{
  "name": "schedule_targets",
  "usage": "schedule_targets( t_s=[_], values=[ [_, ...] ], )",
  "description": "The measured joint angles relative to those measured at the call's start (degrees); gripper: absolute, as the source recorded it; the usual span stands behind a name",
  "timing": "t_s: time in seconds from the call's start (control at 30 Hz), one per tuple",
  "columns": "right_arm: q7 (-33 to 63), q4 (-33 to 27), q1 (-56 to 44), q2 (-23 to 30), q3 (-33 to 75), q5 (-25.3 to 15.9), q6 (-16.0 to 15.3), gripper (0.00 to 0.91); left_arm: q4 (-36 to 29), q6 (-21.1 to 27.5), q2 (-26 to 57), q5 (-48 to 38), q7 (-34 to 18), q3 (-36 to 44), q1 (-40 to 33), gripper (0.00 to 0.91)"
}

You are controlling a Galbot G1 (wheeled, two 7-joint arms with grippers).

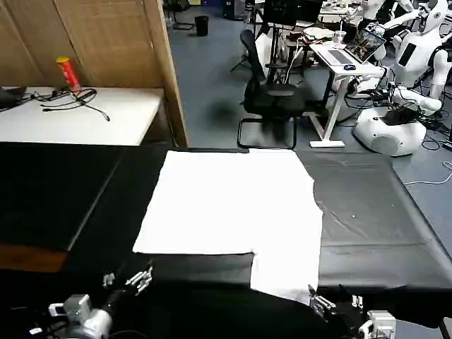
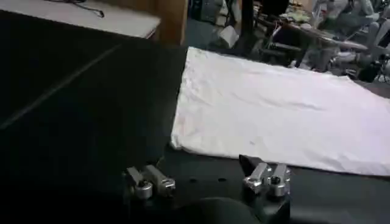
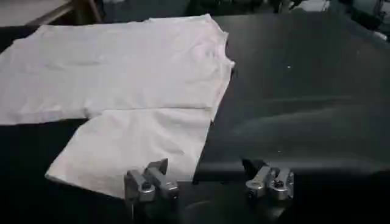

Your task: Fold and organize the clothes.

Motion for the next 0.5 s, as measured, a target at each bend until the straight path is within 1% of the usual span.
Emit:
schedule_targets(
  t_s=[0.13,0.5],
  values=[
    [0.21,-0.88,1.33,0.28,-0.74,-0.35,-1.13,0.878,0.71,0.51,0.18,1.36,0.46,0.03,-1.33,0.878],
    [-0.01,-3.39,3.98,0.69,-1.8,-1.56,-1.16,0.868,4.46,0.02,0.21,-0.88,0.09,0.71,-6.57,0.878]
  ],
)
